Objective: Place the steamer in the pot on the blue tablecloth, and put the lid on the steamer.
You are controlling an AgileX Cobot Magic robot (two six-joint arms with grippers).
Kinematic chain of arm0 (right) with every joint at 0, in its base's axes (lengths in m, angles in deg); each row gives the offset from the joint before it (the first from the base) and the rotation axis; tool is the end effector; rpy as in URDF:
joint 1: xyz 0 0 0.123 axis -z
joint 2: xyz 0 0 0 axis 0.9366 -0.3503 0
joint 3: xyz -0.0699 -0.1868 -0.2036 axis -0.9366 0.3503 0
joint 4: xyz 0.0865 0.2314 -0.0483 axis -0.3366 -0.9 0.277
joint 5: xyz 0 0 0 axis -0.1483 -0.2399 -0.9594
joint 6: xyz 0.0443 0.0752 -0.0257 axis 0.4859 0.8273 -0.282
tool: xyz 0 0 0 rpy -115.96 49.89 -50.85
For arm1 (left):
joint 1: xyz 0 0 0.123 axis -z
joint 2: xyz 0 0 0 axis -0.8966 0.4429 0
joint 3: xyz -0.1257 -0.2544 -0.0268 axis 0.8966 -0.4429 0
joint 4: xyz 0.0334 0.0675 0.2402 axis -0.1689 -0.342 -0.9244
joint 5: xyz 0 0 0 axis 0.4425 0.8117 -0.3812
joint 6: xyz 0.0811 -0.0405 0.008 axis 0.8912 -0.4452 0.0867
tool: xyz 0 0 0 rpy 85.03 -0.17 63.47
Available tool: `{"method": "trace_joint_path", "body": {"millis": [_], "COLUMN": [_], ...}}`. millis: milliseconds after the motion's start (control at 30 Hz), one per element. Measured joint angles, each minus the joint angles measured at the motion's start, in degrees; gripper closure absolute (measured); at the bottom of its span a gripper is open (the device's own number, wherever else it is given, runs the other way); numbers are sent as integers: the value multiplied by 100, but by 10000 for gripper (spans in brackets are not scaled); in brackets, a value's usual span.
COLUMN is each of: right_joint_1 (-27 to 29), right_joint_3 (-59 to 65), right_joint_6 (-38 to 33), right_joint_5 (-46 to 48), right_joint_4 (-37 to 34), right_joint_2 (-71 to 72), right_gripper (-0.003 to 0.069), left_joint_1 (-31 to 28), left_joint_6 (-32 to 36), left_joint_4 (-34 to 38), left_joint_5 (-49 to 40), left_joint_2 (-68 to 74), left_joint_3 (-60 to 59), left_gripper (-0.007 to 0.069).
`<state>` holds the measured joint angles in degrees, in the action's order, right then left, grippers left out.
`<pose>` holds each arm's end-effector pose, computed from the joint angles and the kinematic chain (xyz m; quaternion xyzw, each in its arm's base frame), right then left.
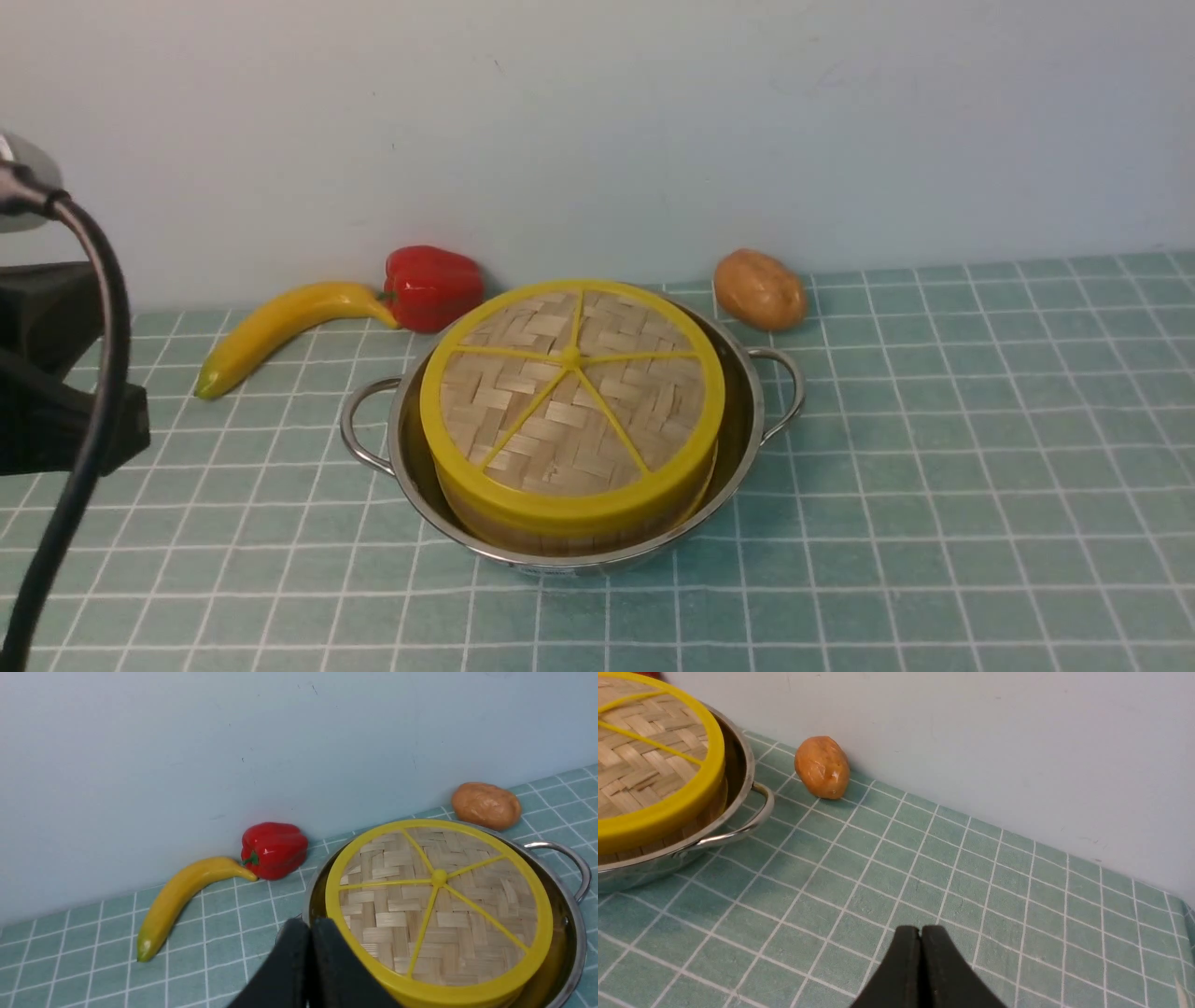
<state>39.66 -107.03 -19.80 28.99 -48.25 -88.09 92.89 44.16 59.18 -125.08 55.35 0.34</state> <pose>0.1151 0.0253 0.3093 -0.1151 0.8428 -0.0338 0.5247 0.1324 -0.0420 0.3828 0.1235 0.8208 -0.0130 0.5576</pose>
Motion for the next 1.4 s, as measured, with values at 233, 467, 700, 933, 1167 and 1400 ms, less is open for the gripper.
{"method": "trace_joint_path", "body": {"millis": [233, 467, 700, 933, 1167, 1400], "right_joint_1": [0, 0, 0, 0, 0, 0], "right_joint_3": [0, 0, 0, 0, 2, 2], "right_joint_6": [5, 5, 5, 5, 5, 5], "right_joint_5": [-4, -11, -25, -30, -70, -119], "right_joint_4": [0, 6, 5, 6, 11, -77], "right_joint_2": [0, 0, 0, 0, 8, 2], "right_gripper": [659, 652, 640, 627, 616, 600], "left_joint_1": [0, -1174, -3489, -3791, -3733, -3733], "left_joint_6": [32, 442, -76, -832, -966, -980], "left_joint_4": [-26, -258, -180, 460, 698, 489], "left_joint_5": [7, 43, 568, 1002, 2176, 3076], "left_joint_2": [0, -298, -1872, -4027, -4218, -4056], "left_joint_3": [-14, -306, -1875, -3167, -3462, -3485], "left_gripper": [612, 602, 591, 571, 548, 526]}}
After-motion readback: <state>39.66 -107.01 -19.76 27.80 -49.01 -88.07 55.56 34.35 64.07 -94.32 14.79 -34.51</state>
